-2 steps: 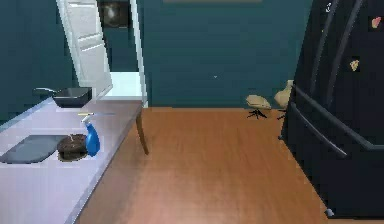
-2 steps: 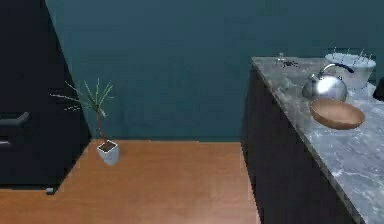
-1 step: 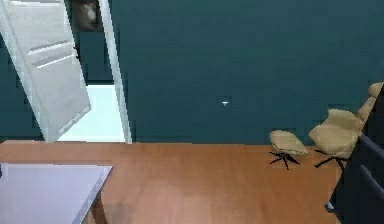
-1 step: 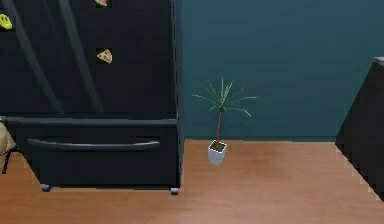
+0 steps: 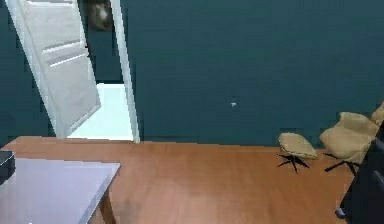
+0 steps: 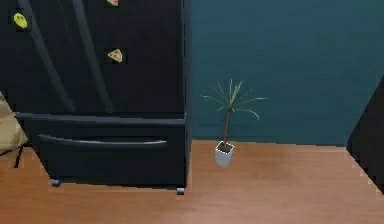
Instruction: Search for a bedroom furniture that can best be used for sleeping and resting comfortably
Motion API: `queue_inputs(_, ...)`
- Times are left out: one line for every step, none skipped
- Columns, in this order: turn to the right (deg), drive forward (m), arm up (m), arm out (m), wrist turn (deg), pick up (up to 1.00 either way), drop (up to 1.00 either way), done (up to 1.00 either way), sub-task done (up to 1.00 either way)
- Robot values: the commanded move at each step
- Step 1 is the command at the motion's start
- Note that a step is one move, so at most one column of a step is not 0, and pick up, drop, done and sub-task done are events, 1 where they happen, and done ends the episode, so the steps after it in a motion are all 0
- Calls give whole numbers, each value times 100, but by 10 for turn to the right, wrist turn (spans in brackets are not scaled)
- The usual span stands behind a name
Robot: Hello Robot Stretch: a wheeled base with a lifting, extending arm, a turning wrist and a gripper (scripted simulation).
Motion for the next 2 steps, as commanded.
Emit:
queue_inputs(30,0,0,0,0,0,0,0,0)
queue_inputs(0,100,0,0,0,0,0,0,0)
